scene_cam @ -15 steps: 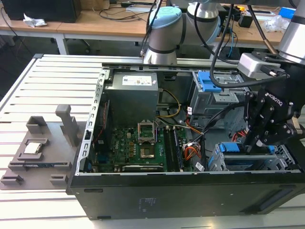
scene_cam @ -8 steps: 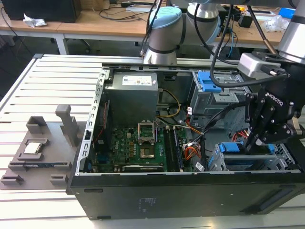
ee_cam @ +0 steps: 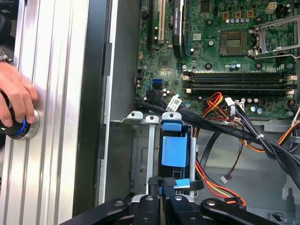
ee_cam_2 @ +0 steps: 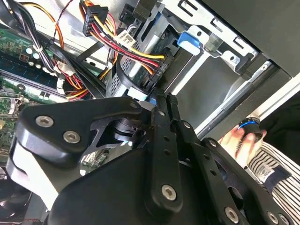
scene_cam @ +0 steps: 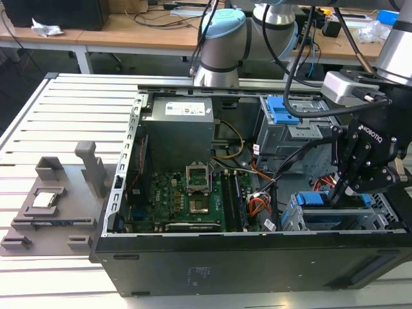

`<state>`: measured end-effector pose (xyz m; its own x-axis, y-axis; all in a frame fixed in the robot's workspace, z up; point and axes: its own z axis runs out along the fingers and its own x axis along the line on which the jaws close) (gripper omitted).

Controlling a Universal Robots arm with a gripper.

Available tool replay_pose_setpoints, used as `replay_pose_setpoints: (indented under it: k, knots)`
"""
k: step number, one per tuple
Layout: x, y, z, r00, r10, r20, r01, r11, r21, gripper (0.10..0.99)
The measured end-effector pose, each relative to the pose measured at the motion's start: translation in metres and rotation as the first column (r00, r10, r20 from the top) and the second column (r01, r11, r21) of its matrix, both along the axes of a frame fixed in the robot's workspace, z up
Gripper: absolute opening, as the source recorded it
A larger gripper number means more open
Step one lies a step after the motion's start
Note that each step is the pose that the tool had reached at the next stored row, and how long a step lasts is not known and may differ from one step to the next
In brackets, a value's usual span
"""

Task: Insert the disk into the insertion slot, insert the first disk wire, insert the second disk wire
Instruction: 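Insert the second disk wire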

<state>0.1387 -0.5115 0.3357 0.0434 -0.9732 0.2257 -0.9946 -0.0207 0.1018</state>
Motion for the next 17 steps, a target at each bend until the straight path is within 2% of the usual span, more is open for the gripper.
replay_pose_setpoints:
  k: [2,3,5,7,8,10,12,15,17]
  knots:
    - [0.0,0.0,0.0082,1.0,0.0,0.0,0.0,1.0,0.002,0.149]
    - [0.0,-0.0001,0.0084,1.0,0.0,0.0,0.0,0.9999,0.013,0.149]
    - [0.0,-0.0011,0.0085,1.0,-0.001,0.0,0.001,0.9962,0.087,0.149]
    - [0.0,-0.0022,0.0085,1.0,-0.001,-0.0001,0.001,0.9934,0.115,0.149]
    - [0.0,-0.0034,0.0085,1.0,-0.001,-0.0003,0.001,0.9906,0.137,0.149]
    - [0.0001,-0.0056,0.0084,1.0,-0.001,-0.0004,0.001,0.9877,0.156,0.149]
    - [0.0001,-0.0115,0.0085,1.0,-0.001,-0.0006,0.001,0.9829,0.184,0.149]
    - [0.0001,-0.0189,0.0085,1.0,-0.001,-0.0006,0.001,0.9775,0.211,0.149]
    - [0.0003,-0.0231,0.0084,1.0,-0.001,-0.0008,0.001,0.971,0.239,0.149]
